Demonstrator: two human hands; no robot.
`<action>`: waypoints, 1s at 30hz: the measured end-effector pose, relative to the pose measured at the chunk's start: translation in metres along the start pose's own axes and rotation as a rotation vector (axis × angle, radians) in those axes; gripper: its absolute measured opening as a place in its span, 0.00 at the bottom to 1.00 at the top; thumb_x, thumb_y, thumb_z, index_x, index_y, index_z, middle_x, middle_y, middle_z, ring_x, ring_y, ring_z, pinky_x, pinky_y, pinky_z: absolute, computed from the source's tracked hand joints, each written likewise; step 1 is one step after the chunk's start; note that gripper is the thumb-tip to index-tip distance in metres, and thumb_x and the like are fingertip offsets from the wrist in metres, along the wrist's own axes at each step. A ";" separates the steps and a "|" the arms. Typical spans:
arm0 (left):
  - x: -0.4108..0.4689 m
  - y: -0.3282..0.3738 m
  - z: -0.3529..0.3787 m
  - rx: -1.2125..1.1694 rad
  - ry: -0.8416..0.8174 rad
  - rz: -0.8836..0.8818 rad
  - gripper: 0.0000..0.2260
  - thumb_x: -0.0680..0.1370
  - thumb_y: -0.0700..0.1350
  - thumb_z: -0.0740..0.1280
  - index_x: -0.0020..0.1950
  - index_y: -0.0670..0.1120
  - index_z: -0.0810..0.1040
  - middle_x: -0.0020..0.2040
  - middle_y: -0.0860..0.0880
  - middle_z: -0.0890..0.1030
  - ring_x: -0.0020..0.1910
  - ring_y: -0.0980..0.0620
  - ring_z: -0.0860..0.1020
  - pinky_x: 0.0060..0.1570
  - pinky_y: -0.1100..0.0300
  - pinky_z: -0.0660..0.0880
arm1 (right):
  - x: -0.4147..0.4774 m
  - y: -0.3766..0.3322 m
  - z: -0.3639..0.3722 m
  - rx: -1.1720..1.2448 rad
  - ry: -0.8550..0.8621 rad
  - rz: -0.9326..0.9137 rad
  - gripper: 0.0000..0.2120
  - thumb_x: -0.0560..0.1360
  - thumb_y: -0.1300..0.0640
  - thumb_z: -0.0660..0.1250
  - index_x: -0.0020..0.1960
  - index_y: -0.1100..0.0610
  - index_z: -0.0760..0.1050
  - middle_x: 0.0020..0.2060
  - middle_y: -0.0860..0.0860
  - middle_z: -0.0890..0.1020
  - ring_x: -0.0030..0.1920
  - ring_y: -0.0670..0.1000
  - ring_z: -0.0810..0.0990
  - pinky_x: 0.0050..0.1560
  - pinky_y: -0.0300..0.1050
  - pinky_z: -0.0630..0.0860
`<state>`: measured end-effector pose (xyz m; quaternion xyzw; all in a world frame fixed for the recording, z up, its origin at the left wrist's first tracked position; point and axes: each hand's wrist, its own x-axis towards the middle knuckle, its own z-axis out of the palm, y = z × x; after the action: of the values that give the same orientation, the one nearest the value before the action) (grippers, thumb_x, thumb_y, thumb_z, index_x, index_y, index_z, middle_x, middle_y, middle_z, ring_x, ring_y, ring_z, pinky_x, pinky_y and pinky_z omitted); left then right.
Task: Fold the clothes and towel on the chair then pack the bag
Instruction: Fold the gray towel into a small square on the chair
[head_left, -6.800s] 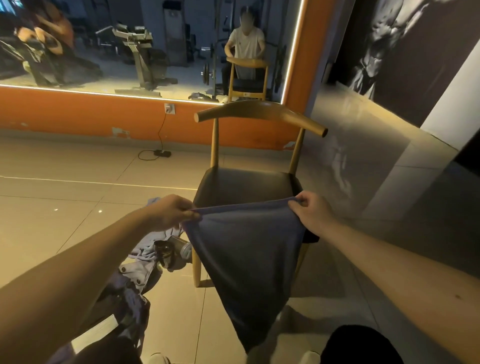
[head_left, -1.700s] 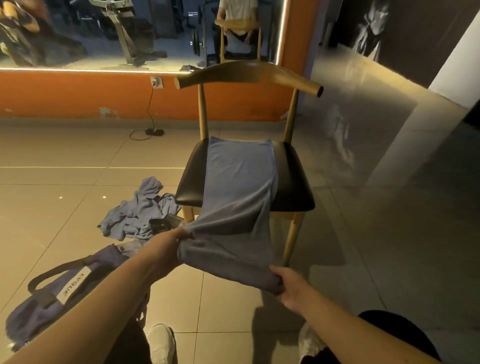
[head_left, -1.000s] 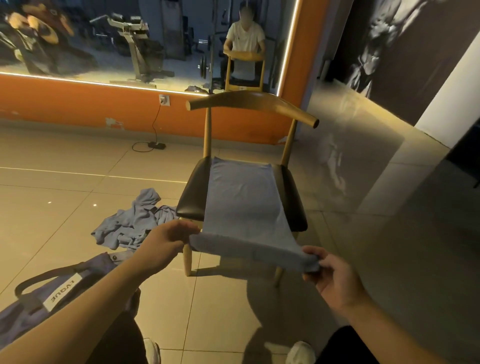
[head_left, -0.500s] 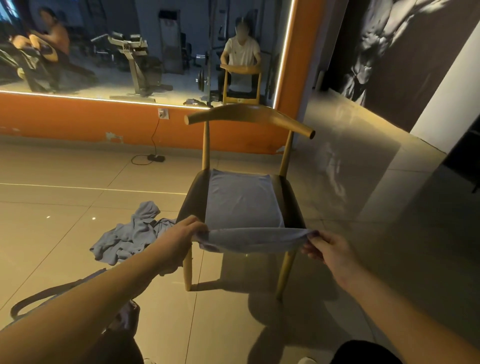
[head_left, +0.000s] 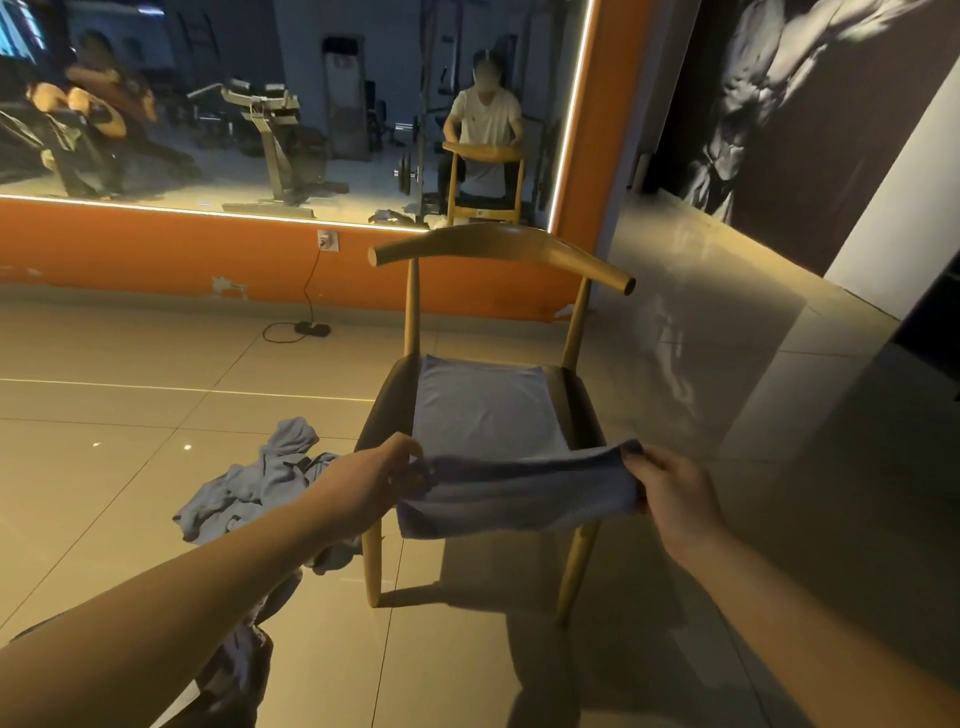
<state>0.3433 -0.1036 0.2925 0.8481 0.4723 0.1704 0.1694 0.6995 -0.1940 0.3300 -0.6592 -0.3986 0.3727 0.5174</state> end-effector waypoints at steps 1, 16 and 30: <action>-0.001 -0.002 0.001 -0.018 -0.020 0.015 0.15 0.83 0.54 0.64 0.68 0.53 0.67 0.60 0.51 0.80 0.55 0.53 0.81 0.56 0.58 0.80 | 0.005 0.004 0.000 -0.008 -0.009 0.027 0.09 0.81 0.55 0.66 0.52 0.59 0.82 0.44 0.57 0.86 0.46 0.58 0.85 0.43 0.51 0.80; 0.118 -0.031 0.000 -0.405 0.229 -0.365 0.10 0.85 0.51 0.61 0.55 0.47 0.77 0.47 0.49 0.80 0.47 0.49 0.81 0.40 0.58 0.78 | 0.155 0.006 0.061 -0.350 0.062 0.018 0.07 0.81 0.52 0.66 0.50 0.55 0.80 0.43 0.54 0.83 0.45 0.54 0.82 0.42 0.48 0.78; 0.311 -0.147 0.038 -0.347 0.272 -0.503 0.09 0.84 0.52 0.65 0.54 0.47 0.79 0.44 0.49 0.81 0.42 0.51 0.81 0.41 0.52 0.82 | 0.373 0.042 0.134 -0.445 0.184 0.061 0.09 0.78 0.53 0.71 0.49 0.59 0.82 0.48 0.57 0.84 0.45 0.56 0.79 0.44 0.42 0.68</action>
<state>0.4055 0.2320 0.2332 0.6330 0.6488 0.3130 0.2835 0.7354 0.1908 0.2347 -0.7999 -0.4019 0.2293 0.3821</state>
